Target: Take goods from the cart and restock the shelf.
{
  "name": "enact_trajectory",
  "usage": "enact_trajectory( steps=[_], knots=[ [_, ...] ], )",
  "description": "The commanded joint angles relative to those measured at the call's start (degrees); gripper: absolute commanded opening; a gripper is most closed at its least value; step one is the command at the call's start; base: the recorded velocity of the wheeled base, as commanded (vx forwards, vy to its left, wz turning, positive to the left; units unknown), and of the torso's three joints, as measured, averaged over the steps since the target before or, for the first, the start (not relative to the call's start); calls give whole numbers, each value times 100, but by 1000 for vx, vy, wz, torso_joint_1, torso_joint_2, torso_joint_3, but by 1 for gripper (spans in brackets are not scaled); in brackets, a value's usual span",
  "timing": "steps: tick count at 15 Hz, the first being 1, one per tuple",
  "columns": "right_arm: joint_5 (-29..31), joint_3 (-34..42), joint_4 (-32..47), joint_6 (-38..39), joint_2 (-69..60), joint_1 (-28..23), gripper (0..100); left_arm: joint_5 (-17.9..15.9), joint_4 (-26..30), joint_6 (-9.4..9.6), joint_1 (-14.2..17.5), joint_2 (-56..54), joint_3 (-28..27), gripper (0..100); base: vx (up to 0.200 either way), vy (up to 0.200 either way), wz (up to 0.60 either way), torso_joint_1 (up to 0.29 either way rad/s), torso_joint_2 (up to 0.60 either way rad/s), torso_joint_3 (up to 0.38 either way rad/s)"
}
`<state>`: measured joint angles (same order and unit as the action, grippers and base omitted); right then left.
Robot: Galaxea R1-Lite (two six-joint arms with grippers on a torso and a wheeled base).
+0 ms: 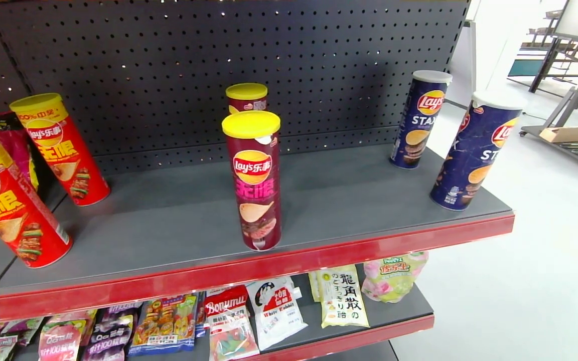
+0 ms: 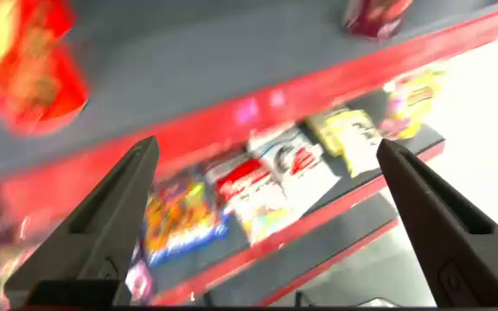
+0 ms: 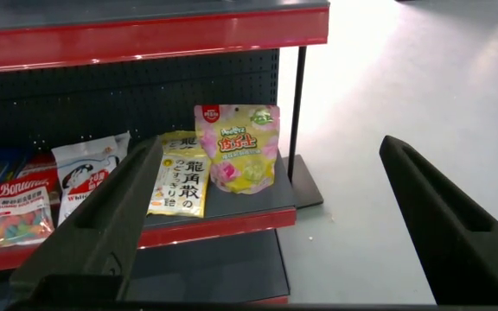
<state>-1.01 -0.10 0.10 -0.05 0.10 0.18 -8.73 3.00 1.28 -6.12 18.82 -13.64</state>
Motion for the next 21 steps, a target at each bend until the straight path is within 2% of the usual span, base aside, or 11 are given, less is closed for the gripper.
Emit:
enact_trajectory(
  steps=[1, 7, 9, 12, 14, 16, 17, 18, 19, 20, 21],
  knots=[
    [-4, 10, -1, -4, 8, -1, 100, 170, 34, -5, 14, -634, -42, 100, 0, 0, 0, 0, 0, 0],
    [-4, 1, -1, 5, 8, -1, 100, 214, 34, 4, 14, -634, -25, 100, 0, 0, 600, 2, 2, 6],
    [-4, 10, -1, 22, -1, -1, 100, 222, 52, 4, 14, -669, 2, 100, 0, 0, 0, 0, 0, 0],
    [-4, 1, -1, 5, 8, -1, 100, 152, 78, 21, -3, -1153, 397, 100, 0, 0, 0, 0, 0, 0],
    [-4, 1, -1, 31, -1, -1, 100, 222, 8, -14, -3, -1329, 687, 100, 0, 0, 0, 0, 0, 0],
    [-4, 1, -1, 22, -1, -1, 100, 214, -168, -23, -3, -1329, 942, 100, 0, 0, 0, 0, 0, 0],
    [-13, 10, -10, 49, -1, -1, 100, 249, -414, 4, -3, -1329, 1311, 100, 0, 0, 0, 0, 0, 0],
    [-13, 10, -10, 58, -1, -1, 100, 319, -608, -5, -3, -1329, 1364, 100, 0, 0, 0, 0, 0, 0],
    [-39, -78, -80, 84, -10, -1, 100, 319, -590, 4, -3, -1329, 1364, 100, 0, 0, 0, 0, 0, 0],
    [-250, -1115, -159, 321, 623, 105, 100, 346, -581, 13, -3, -1329, 1364, 100, 0, 0, 0, 0, 0, 0],
    [-321, -1458, -150, 374, 852, 149, 100, 346, -581, 21, -3, -1329, 1364, 100, 0, 0, 0, 0, 0, 0]
  ],
)
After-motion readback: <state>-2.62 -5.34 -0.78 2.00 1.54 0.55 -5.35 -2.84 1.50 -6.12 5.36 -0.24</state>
